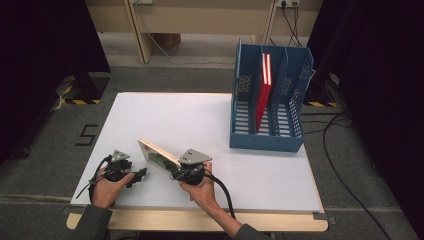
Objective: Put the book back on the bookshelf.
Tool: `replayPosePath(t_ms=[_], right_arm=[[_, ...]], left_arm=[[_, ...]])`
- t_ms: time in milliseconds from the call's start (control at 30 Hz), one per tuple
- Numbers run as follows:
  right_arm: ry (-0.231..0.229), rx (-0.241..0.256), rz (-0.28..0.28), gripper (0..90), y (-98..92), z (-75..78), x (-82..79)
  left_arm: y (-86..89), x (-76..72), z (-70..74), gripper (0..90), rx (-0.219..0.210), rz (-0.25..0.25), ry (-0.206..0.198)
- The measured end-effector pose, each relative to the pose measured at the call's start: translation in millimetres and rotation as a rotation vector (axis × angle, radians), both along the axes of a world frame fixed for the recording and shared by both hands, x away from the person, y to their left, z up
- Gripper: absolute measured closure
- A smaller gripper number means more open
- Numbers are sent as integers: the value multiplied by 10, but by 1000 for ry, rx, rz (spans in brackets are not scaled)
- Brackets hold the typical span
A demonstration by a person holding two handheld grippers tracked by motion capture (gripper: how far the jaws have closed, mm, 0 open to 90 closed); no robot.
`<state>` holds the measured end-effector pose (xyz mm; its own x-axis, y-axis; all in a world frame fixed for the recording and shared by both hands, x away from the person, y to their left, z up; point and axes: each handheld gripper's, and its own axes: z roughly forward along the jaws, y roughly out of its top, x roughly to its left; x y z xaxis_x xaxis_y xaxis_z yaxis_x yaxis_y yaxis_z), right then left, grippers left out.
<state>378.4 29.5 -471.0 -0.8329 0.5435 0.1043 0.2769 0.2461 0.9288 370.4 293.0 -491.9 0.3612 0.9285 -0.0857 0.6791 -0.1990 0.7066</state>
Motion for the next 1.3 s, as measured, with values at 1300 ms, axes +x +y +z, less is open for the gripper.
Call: replayPosePath(t_ms=[1300], right_arm=[[-55,14,-108,760,-1267,764,-214]], left_arm=[[-9,11,-14,208,34,8,-14]])
